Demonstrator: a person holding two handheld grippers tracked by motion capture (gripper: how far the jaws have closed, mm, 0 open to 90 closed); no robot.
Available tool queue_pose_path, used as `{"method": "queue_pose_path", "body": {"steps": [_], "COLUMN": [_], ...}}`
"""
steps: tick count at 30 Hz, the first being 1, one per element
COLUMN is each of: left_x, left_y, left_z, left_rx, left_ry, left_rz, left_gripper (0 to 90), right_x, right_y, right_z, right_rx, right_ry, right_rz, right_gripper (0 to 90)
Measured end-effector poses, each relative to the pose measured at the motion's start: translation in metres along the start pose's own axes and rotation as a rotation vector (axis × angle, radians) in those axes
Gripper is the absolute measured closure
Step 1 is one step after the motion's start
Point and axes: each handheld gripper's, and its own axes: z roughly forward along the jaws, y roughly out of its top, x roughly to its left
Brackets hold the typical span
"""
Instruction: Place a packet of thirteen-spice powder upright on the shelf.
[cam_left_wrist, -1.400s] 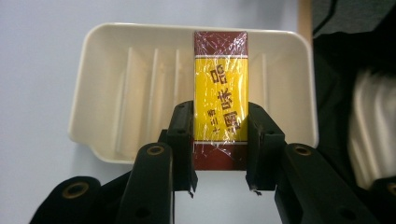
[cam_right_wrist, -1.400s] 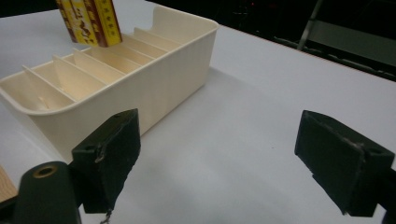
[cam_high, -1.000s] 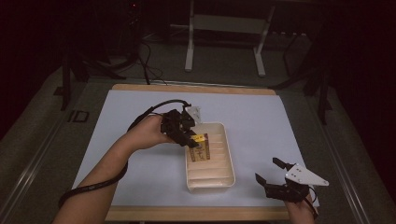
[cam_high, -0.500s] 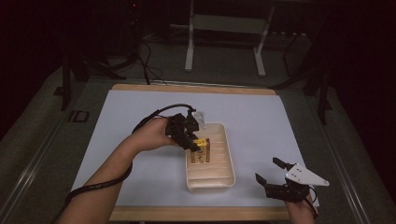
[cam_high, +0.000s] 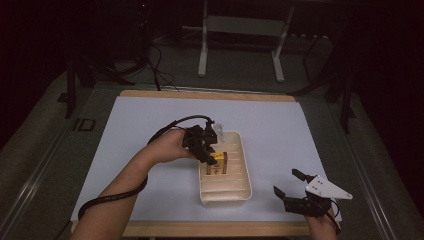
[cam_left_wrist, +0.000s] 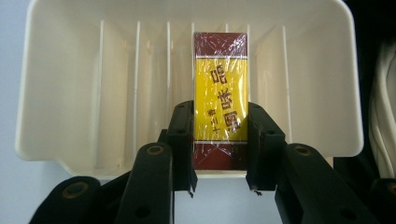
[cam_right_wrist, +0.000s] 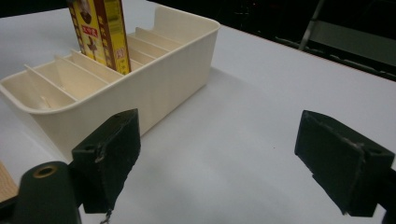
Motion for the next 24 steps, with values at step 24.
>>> {"method": "queue_pose_path", "body": {"steps": [24], "left_x": [-0.001], "left_y": [0.006], "left_z": [0.017], "left_rx": [0.051], "left_ry": [0.001], "left_rz": [0.024], "left_gripper": [66.8], "right_x": [0.000], "right_y": [0.000], "right_z": [0.000], "right_rx": [-0.005], "right_ry": [0.001], "right_rz": [-0.004], "right_gripper": [14.4]}}
